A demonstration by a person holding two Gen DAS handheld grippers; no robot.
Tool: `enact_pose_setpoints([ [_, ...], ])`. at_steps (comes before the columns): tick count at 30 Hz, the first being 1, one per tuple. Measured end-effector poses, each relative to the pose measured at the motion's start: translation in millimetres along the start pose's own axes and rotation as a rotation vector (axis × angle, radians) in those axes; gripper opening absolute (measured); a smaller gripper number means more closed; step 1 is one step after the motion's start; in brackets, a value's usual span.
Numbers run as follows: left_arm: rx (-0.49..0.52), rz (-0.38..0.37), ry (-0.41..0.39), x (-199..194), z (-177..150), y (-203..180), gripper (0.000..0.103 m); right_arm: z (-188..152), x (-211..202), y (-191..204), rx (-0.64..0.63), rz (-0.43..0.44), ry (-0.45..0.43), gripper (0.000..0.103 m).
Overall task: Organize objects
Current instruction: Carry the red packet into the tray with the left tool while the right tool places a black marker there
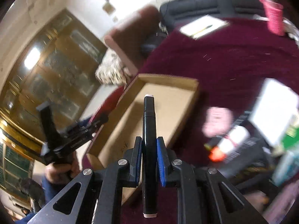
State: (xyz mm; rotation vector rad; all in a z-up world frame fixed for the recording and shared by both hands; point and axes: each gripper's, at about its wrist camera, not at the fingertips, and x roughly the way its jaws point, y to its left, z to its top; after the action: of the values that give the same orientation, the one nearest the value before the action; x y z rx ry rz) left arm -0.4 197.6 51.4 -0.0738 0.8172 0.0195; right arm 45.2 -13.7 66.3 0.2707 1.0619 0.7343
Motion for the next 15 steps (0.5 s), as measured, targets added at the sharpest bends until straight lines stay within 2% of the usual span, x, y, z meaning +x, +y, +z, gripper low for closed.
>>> enact_pose_setpoints([
  [2, 0.015, -0.005, 0.011, 6, 7, 0, 0.045, 7, 28, 11, -0.008, -0.027, 0.026, 0.018],
  [4, 0.086, -0.013, 0.032, 15, 13, -7, 0.045, 17, 57, 15, -0.006, -0.072, 0.032, 0.018],
  [6, 0.119, -0.039, 0.046, 24, 16, -11, 0.046, 27, 78, 7, 0.049, -0.082, 0.053, 0.018],
  [10, 0.154, -0.047, 0.083, 44, 20, -6, 0.045, 45, 104, -3, 0.125, -0.093, 0.05, 0.018],
  [15, 0.178, -0.042, 0.109, 69, 24, -4, 0.045, 56, 119, 3, 0.135, -0.111, 0.021, 0.018],
])
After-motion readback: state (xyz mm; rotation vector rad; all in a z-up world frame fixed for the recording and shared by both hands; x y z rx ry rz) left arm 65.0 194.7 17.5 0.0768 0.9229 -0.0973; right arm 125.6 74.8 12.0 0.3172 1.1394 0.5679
